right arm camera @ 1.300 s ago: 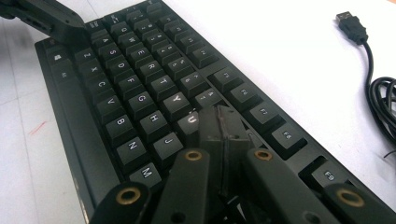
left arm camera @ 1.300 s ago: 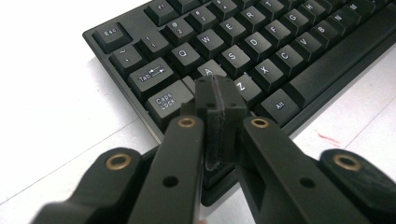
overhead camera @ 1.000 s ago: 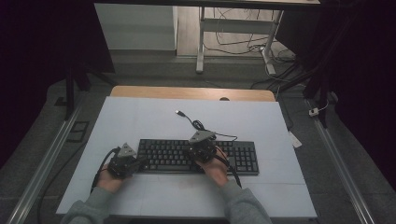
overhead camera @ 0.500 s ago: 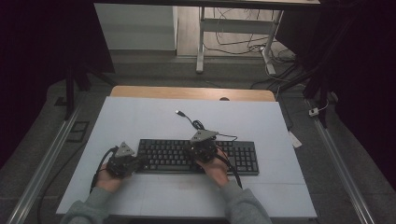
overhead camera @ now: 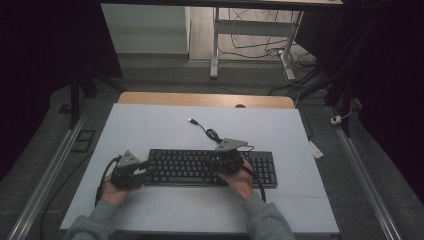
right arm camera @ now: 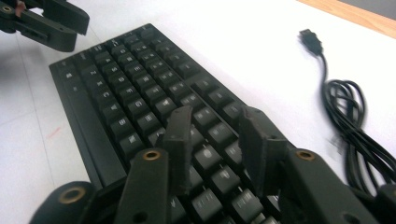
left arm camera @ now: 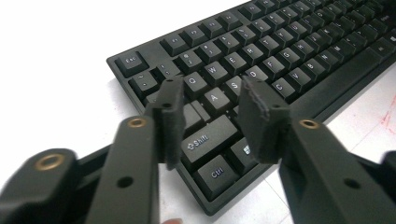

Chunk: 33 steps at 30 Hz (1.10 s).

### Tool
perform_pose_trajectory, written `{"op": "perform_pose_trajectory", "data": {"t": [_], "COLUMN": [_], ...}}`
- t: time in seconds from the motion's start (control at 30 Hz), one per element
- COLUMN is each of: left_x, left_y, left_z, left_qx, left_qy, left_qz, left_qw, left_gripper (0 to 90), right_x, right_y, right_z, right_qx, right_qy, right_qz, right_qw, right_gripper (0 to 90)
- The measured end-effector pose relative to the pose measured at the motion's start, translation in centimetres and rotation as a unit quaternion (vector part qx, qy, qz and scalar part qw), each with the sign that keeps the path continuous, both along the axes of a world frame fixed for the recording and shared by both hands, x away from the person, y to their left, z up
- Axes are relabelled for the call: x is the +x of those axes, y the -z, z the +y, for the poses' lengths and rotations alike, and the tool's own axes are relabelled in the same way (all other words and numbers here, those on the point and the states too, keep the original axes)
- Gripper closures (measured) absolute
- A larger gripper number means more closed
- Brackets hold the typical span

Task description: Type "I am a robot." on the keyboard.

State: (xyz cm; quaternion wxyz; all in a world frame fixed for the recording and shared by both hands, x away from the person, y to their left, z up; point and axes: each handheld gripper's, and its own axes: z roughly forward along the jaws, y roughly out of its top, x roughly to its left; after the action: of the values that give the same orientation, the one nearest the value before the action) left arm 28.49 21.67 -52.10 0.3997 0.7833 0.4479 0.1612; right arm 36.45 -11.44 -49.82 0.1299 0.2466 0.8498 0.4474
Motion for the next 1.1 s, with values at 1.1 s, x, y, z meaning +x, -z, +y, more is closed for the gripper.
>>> {"op": "perform_pose_trajectory", "data": {"t": [1.1], "left_x": [0.0], "left_y": [-0.5], "left_z": [0.4], "left_qx": [-0.006], "left_qy": [-0.007], "left_qz": [-0.012], "left_qw": [0.9999], "left_gripper": [32.2], "right_x": [-1.3], "right_y": [-0.1], "right_z": [-4.9], "right_qx": [-0.009], "right_qy": [0.024], "right_qz": [-0.005], "right_qw": [0.9997], "right_gripper": [57.1]}}
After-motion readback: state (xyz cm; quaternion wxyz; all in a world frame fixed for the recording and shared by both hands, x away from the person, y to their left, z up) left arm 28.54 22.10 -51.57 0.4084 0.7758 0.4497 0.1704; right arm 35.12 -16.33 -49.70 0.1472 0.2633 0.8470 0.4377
